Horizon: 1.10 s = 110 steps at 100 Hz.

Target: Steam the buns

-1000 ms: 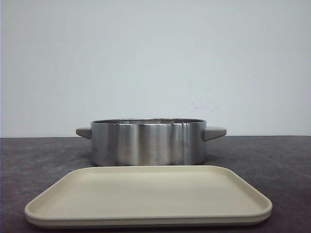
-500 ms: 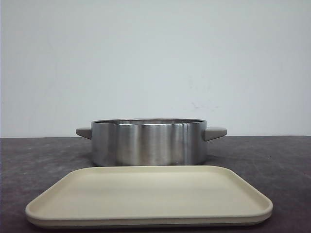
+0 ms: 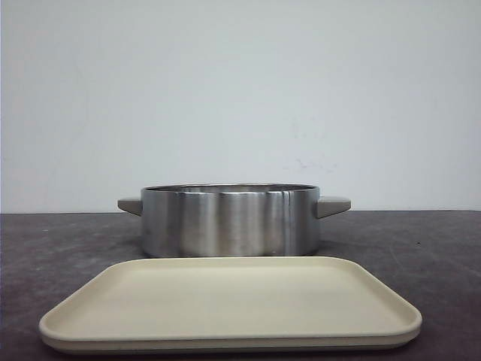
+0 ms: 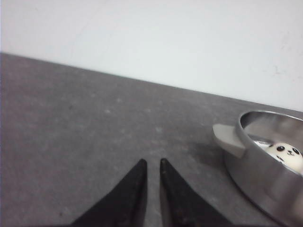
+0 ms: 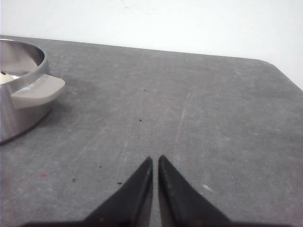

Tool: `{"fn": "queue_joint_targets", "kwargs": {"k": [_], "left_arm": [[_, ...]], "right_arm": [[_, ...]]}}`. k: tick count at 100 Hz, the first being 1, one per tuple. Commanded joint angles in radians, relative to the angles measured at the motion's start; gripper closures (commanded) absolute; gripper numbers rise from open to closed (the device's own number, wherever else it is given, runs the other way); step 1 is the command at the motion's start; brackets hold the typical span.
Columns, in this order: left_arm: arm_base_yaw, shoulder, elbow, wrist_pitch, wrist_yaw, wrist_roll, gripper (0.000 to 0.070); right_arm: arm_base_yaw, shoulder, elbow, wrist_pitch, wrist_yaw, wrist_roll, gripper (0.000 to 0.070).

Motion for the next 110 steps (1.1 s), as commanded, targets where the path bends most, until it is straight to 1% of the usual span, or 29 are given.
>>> {"fn": "queue_joint_targets", "kwargs": {"k": [1,29,36,44,49,110], "left_arm": [[0.013,-0.002,-0.019,-0.01,-0.005,0.032,0.07],[0.051,-0.002,-0.019,-0.123,0.001,0.071,0.07],[0.053,-0.002,-0.019,-0.145,0.027,0.103,0.07],[0.054,-0.002,-0.019,-0.144,0.066,0.158,0.07],[0.054,-0.002,-0.019,-0.142,0.071,0.183,0.07],[0.054,-0.002,-0.018,-0.142,0.068,0.177,0.07]], "right_arm": [[0.002,0.001,-0.003,0.006,0.003,-0.01,0.0687],[0.002,0.001,-0.003,0.006,0.003,-0.01,0.0687],[0.002,0.001,-0.003,0.006,0.003,-0.01,0.0687],[0.002,0.001,-0.003,0.006,0.003,-0.01,0.0687],[0.002,0.001,-0.003,0.006,0.003,-0.01,0.0687],[0.002,0.001,-0.003,0.006,0.003,-0.01,0.0687]]}}
